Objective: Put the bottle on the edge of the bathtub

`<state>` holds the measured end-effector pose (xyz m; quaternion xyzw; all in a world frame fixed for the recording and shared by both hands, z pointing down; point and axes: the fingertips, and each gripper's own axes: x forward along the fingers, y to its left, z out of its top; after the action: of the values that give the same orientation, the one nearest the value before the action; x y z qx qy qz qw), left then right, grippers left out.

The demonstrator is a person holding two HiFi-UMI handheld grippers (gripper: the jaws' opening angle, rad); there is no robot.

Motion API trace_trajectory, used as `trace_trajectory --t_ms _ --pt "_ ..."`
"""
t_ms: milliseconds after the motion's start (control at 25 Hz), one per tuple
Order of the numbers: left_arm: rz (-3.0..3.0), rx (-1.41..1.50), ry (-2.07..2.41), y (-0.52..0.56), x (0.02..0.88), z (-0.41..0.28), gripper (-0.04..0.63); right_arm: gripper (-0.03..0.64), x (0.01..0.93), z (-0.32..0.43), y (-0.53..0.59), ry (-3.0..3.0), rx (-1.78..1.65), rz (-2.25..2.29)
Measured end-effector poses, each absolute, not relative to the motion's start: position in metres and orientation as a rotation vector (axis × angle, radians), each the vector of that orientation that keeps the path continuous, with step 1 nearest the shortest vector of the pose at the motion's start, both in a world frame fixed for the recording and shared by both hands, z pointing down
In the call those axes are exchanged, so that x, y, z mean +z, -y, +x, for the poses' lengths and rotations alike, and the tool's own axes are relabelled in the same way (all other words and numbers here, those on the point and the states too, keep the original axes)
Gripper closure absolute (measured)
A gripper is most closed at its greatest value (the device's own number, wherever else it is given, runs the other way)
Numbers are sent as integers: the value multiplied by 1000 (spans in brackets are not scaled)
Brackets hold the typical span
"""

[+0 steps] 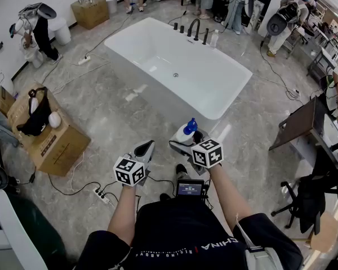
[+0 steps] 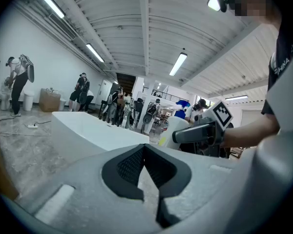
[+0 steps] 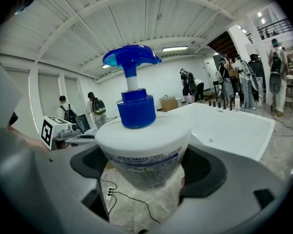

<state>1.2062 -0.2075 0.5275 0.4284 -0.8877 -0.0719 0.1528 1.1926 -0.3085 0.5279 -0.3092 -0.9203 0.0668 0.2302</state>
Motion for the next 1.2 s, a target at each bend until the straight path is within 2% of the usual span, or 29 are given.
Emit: trace_trajectory --t_ms 1200 --pt "1216 -203 2572 210 523 1214 588 138 525 1200 305 2517 201 -897"
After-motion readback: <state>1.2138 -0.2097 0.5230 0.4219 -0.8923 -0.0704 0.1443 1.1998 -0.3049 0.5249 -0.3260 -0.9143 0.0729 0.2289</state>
